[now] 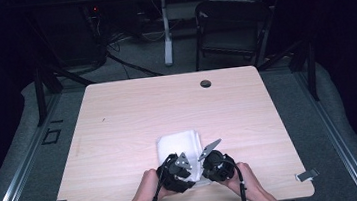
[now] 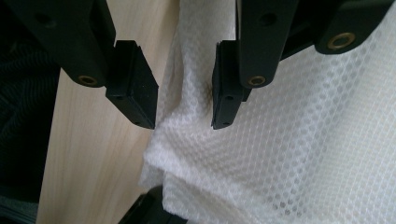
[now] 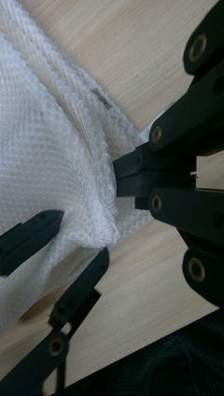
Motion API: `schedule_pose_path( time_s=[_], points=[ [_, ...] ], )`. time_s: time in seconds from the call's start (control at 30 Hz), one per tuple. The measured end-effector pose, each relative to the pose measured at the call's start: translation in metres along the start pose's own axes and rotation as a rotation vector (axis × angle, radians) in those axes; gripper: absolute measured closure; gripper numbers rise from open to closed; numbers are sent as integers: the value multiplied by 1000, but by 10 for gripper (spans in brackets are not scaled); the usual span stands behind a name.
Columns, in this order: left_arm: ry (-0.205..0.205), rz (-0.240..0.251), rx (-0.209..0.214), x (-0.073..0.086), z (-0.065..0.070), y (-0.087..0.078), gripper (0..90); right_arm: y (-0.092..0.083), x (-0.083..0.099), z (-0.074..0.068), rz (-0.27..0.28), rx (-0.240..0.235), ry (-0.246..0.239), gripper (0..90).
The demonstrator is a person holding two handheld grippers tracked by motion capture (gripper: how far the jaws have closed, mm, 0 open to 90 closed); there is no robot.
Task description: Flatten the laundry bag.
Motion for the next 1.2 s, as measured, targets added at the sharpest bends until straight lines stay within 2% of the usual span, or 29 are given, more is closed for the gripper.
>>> schedule_pose_path(
  time_s=[0.03,0.13,0.23,0.27,0.33,0.47,0.57,0.6,0.63,0.67,0.7,0.8,0.83,0.87,0.9,0.97,1.2],
  points=[
    [6,-11,-6,-2,0,2,614,2,0,-1,25,-12,15,900],
    [18,-12,-7,-5,1,6,628,2,0,0,10,-12,12,900],
    [3,-8,-19,-5,1,7,683,5,1,0,-9,-13,2,900],
    [5,-14,-21,-5,0,7,694,7,2,-1,5,-18,16,900],
    [3,-10,-27,-4,-1,7,731,8,3,0,-22,-20,-5,900],
    [-4,-3,-42,-3,-1,6,808,12,5,-1,-12,-15,17,900],
    [-10,6,-39,-3,-1,6,804,12,5,2,-31,-28,16,900],
    [-13,6,-34,-3,-1,7,788,13,6,2,-14,-31,38,900],
    [-18,10,-28,-3,-1,7,716,14,6,3,-6,-39,53,900],
    [-19,9,-31,-4,0,8,716,14,6,3,-6,-39,53,900],
    [-13,3,-30,-5,0,8,667,14,6,2,-4,-36,52,900],
    [10,-10,-37,-7,2,10,658,14,6,3,-6,-37,49,900],
    [15,-8,-53,-8,4,11,658,14,6,3,-6,-37,50,900],
    [15,-13,-52,-8,4,12,655,13,6,5,-21,-42,45,900],
    [23,-18,-56,-10,5,13,645,14,7,5,-7,-46,62,900],
    [27,-31,-70,-11,5,14,658,13,7,5,-13,-45,55,900],
    [19,-27,-88,-10,4,13,768,13,7,6,-15,-44,58,900]
  ],
)
Point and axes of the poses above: each handheld gripper's, and its own axes: y roughly forward along the jaws, x roughly out of its underside, z roughly to its right, the point moved 1 cm from there along y, roughly forward along the jaws, and after that the axes turned 7 degrees about y, right-handed, at the moved point
